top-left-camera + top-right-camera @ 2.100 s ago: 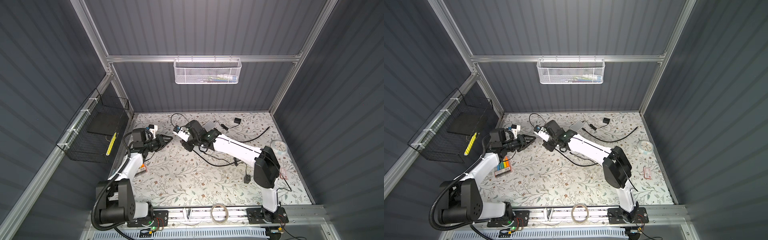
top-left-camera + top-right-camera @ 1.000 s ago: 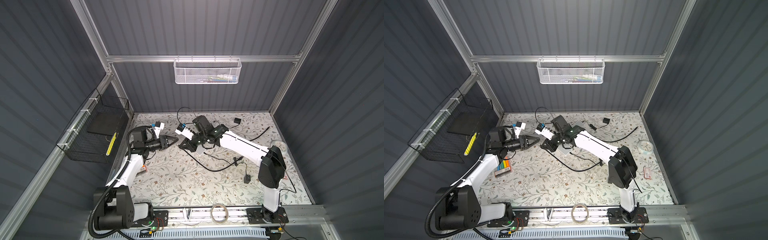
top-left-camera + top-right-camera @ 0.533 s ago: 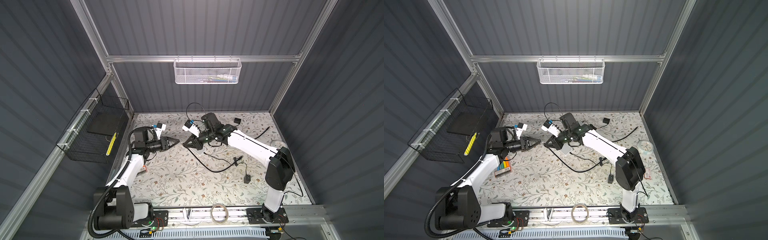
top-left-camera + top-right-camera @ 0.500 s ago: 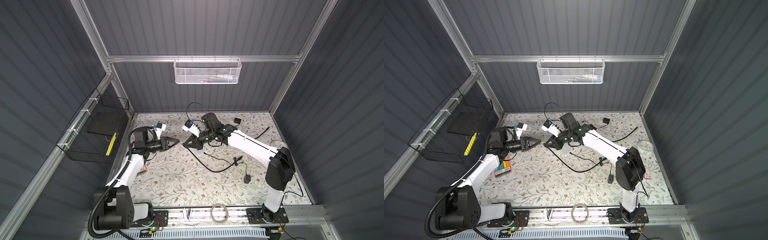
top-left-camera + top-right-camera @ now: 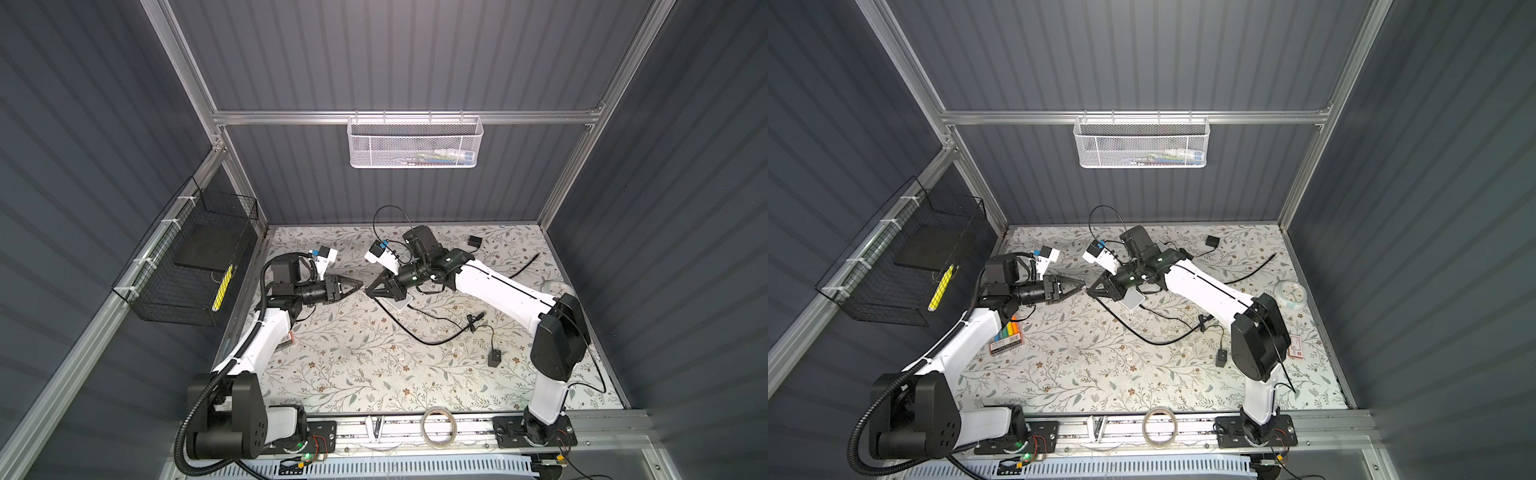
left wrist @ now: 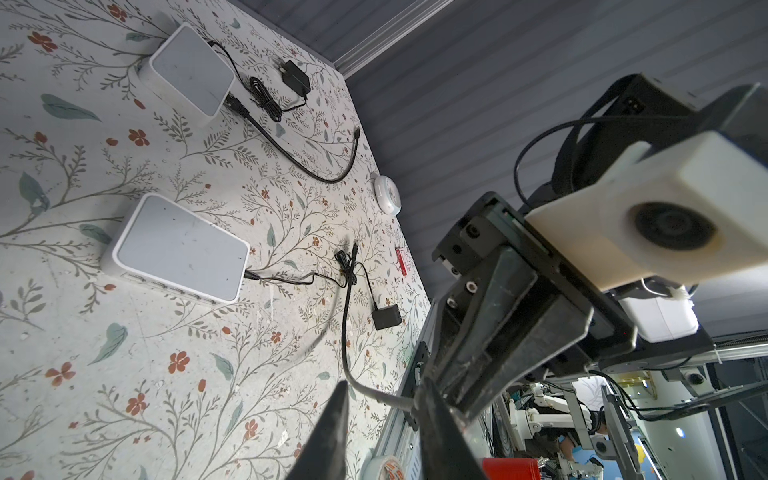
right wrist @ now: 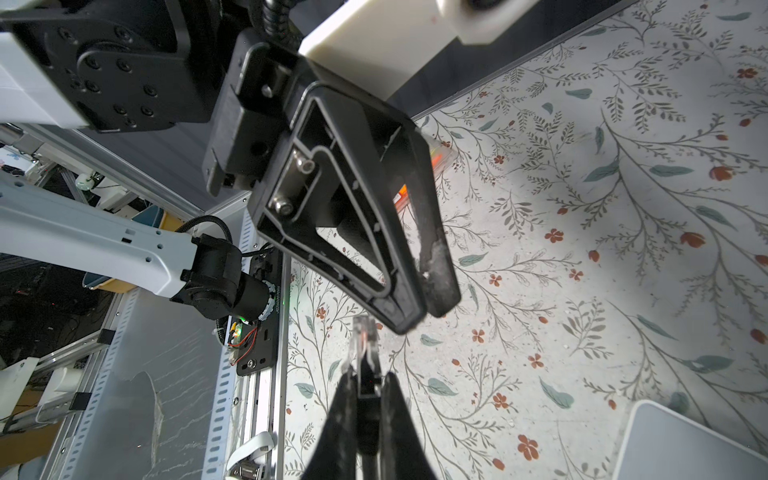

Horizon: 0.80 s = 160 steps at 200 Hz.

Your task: Insert the plug into the switch port

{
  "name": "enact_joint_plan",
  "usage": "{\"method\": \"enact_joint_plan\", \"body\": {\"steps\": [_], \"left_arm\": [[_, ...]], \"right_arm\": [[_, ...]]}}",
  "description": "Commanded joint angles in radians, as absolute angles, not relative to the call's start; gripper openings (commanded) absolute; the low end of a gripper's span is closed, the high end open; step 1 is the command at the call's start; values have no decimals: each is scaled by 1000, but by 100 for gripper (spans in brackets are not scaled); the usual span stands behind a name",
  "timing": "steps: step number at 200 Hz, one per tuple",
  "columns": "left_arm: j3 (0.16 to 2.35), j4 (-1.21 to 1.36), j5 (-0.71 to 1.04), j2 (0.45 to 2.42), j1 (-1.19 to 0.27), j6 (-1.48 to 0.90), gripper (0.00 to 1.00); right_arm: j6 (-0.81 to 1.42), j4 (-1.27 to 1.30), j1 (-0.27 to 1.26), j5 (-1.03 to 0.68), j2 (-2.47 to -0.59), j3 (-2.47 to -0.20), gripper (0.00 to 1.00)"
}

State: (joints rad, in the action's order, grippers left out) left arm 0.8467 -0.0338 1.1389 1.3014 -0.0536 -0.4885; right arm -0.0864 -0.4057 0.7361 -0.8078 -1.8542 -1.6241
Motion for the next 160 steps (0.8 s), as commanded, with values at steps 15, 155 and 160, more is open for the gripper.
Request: {"method": "enact_joint_plan", "body": {"steps": [15, 155, 160], "left_arm": [[887, -46, 1177, 1267, -58, -456, 30], [907, -103, 1195, 1276, -83, -387, 33], [911, -111, 1192, 1278, -84, -380, 33]], "right_arm": [[-86, -407, 729, -821, -1864, -1621, 0], [-76, -394, 724, -838, -1860, -1612, 0], [-75, -394, 723, -839, -1861, -1613, 0]]}}
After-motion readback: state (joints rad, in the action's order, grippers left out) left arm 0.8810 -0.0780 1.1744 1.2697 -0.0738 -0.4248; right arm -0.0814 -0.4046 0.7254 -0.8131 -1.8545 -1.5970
